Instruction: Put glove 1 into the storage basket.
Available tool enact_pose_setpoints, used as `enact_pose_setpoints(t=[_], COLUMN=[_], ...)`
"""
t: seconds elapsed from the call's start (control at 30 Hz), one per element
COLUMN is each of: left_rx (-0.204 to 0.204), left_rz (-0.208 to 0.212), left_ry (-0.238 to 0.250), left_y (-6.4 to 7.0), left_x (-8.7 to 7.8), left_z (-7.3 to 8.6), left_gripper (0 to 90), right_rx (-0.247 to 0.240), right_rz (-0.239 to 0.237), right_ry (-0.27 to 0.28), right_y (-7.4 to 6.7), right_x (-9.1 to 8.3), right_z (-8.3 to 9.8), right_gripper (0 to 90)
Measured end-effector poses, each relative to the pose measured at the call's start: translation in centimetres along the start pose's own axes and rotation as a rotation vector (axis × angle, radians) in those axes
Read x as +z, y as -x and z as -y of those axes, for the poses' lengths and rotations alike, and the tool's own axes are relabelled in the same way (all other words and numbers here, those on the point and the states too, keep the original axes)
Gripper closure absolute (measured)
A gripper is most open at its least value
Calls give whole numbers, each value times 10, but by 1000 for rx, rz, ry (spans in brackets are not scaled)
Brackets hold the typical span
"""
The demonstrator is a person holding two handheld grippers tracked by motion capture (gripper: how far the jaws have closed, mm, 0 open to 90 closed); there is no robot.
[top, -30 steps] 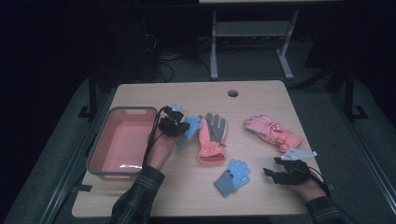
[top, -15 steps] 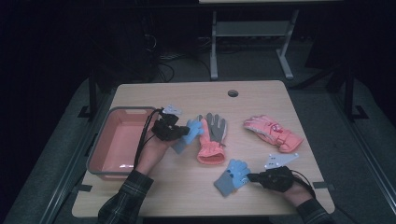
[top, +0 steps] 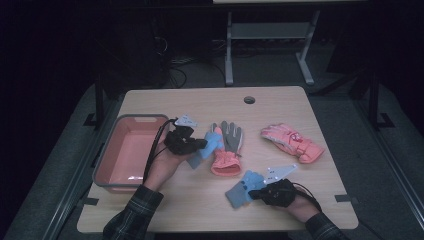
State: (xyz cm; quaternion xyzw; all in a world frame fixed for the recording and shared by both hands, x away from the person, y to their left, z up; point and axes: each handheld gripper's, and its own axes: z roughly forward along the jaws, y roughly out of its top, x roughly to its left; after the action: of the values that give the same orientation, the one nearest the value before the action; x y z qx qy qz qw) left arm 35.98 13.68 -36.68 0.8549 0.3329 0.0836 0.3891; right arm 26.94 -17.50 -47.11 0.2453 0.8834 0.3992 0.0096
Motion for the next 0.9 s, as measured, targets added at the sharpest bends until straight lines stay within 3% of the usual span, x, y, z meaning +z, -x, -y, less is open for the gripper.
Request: enact_pose_setpoints(t=[0.37, 0.47, 0.63, 0.67, 0.7, 0.73, 0.8, 0.83, 0.9], left_rx=[41, 67, 102, 102, 108, 116, 122, 134, 151], left_rz=[42, 73, 112, 112, 119, 126, 144, 154, 168], left_ry=[2, 1, -15, -15, -18, -25, -29, -35, -44], left_y=[12, 20, 32, 32, 35, 37, 43, 45, 50], left_x=[-4, -3, 1, 1, 3, 5, 9, 11, 15], left_z=[0, 1, 2, 2, 3, 2, 3, 3, 3], left_gripper=[879, 879, 879, 878, 878, 878, 878, 878, 878], right_rx=[-33, -8, 55, 55, 74, 74, 104, 104, 134], right_rz=[-23, 10, 109, 109, 160, 160, 236, 236, 291], right_ry=[7, 49, 76, 76, 91, 91, 109, 109, 125], right_y=[-8, -1, 18, 18, 28, 28, 38, 38, 45], right_x=[20, 5, -18, -18, -29, -29, -39, -39, -44], right_z=[-19, -16, -1, -1, 6, 6, 14, 14, 19], right_gripper=[900, 873, 711, 711, 641, 641, 503, 503, 395])
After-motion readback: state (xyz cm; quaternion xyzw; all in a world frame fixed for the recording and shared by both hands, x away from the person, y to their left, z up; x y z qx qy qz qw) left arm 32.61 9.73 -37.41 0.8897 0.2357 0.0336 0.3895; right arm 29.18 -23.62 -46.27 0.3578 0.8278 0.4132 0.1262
